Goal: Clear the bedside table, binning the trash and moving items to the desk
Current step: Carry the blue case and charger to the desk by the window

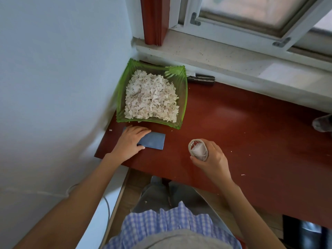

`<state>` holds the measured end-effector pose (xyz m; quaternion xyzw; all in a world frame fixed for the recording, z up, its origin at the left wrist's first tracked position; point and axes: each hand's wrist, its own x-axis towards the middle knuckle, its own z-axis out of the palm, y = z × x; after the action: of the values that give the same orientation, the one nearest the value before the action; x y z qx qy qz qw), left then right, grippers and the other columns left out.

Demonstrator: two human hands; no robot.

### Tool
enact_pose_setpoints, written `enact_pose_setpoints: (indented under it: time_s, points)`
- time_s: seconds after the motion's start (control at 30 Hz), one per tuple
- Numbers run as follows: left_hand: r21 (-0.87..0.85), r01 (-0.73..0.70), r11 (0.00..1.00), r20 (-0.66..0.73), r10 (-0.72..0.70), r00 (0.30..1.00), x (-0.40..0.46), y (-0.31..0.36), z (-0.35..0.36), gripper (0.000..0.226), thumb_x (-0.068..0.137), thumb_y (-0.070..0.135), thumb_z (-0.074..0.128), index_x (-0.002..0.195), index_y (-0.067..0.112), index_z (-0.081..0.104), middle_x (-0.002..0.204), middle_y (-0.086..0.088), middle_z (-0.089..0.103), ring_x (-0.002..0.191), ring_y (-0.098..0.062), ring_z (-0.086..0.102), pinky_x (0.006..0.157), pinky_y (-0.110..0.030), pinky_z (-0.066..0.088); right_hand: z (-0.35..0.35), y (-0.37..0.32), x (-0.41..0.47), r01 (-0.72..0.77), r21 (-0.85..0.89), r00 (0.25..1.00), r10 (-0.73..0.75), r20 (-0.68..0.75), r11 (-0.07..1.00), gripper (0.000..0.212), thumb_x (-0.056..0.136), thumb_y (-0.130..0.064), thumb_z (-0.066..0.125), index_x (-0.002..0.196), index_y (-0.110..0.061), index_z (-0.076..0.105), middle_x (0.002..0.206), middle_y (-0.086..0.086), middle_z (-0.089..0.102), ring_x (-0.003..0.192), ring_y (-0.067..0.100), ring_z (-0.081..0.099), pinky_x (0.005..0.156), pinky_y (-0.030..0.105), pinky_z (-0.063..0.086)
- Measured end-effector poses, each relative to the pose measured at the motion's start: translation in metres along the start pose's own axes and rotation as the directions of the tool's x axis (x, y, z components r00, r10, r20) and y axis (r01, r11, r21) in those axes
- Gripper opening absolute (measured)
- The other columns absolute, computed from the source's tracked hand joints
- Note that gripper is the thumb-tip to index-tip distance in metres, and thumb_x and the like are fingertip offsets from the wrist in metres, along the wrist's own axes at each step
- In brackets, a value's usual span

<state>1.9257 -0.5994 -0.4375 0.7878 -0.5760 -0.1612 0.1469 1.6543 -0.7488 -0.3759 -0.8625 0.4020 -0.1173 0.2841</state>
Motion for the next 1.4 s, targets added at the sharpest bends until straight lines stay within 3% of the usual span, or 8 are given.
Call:
enact_pose_setpoints:
  time_s: [0.3, 0.53, 0.63, 0.77, 0.93, 1.17, 1.4]
  points:
    - [0.046, -0.013, 0.999, -0.059, 0.016, 0.998, -0.004, 0.008, 0.004, 0.071, 0.058, 0.011, 0.087, 0.124, 0.01, 0.06, 0.123, -0.01, 0.062, 0.115, -0.032, 0.057, 0.103, -0.05, 0.036, -0.002, 0.005, 0.004, 0.006, -0.01, 1.0, -0.006, 0.001, 1.0, 0.056, 0.065, -0.028, 0.082, 0.115, -0.015, 0.06, 0.104, -0.002, 0.064, 0.092, 0.019, 0.06, 0.071, 0.026, 0.044]
    - [0.073, -0.102, 0.992, -0.154, 0.113, 0.982, -0.01, 0.067, 0.029, 0.052, 0.082, 0.026, 0.067, 0.129, 0.007, 0.054, 0.131, -0.009, 0.057, 0.126, -0.026, 0.048, 0.11, -0.047, 0.033, -0.008, 0.024, 0.008, -0.013, -0.04, 1.0, 0.012, -0.009, 0.999, 0.059, 0.065, -0.029, 0.082, 0.116, -0.013, 0.06, 0.104, 0.0, 0.064, 0.091, 0.021, 0.06, 0.069, 0.031, 0.049]
    - [0.073, -0.166, 0.983, -0.106, 0.173, 0.979, -0.005, 0.101, 0.047, 0.05, 0.09, 0.038, 0.048, 0.132, 0.012, 0.054, 0.136, -0.005, 0.054, 0.13, -0.024, 0.046, 0.113, -0.043, 0.027, -0.012, 0.037, 0.013, -0.054, -0.046, 0.998, 0.053, -0.018, 0.997, 0.059, 0.065, -0.029, 0.082, 0.117, -0.013, 0.06, 0.104, 0.001, 0.064, 0.092, 0.022, 0.06, 0.07, 0.033, 0.049]
    - [0.122, -0.205, 0.971, 0.019, 0.205, 0.979, 0.011, 0.126, 0.066, 0.054, 0.09, 0.045, 0.041, 0.135, 0.017, 0.05, 0.142, -0.005, 0.05, 0.134, -0.025, 0.042, 0.113, -0.041, 0.023, -0.018, 0.059, 0.022, -0.099, -0.077, 0.995, 0.098, -0.026, 0.992, 0.059, 0.067, -0.03, 0.081, 0.119, -0.014, 0.059, 0.106, 0.001, 0.064, 0.095, 0.021, 0.059, 0.07, 0.029, 0.045]
    - [0.176, -0.132, 0.975, 0.11, 0.114, 0.987, 0.022, 0.129, 0.079, 0.059, 0.086, 0.045, 0.057, 0.136, 0.016, 0.049, 0.146, -0.01, 0.044, 0.135, -0.03, 0.041, 0.107, -0.048, 0.039, -0.025, 0.081, 0.048, -0.109, -0.1, 0.994, 0.109, -0.005, 0.989, 0.057, 0.068, -0.032, 0.079, 0.119, -0.017, 0.057, 0.105, -0.001, 0.062, 0.095, 0.02, 0.057, 0.07, 0.031, 0.047]
    - [0.233, -0.148, 0.961, 0.125, 0.122, 0.985, 0.019, 0.129, 0.083, 0.062, 0.086, 0.045, 0.059, 0.139, 0.015, 0.045, 0.15, -0.012, 0.038, 0.137, -0.032, 0.038, 0.107, -0.047, 0.037, -0.025, 0.08, 0.137, 0.008, -0.096, 0.999, -0.005, 0.035, 0.995, 0.057, 0.069, -0.03, 0.077, 0.12, -0.014, 0.057, 0.107, 0.007, 0.061, 0.097, 0.028, 0.056, 0.074, 0.035, 0.046]
    - [0.244, -0.129, 0.961, 0.119, 0.103, 0.988, 0.018, 0.127, 0.091, 0.061, 0.09, 0.05, 0.044, 0.142, 0.018, 0.04, 0.152, -0.01, 0.034, 0.139, -0.031, 0.034, 0.109, -0.046, 0.034, 0.005, 0.068, 0.214, 0.092, -0.079, 0.971, -0.072, 0.226, 0.993, 0.067, 0.066, -0.024, 0.08, 0.127, -0.015, 0.054, 0.12, 0.008, 0.058, 0.113, 0.031, 0.051, 0.089, 0.037, 0.042]
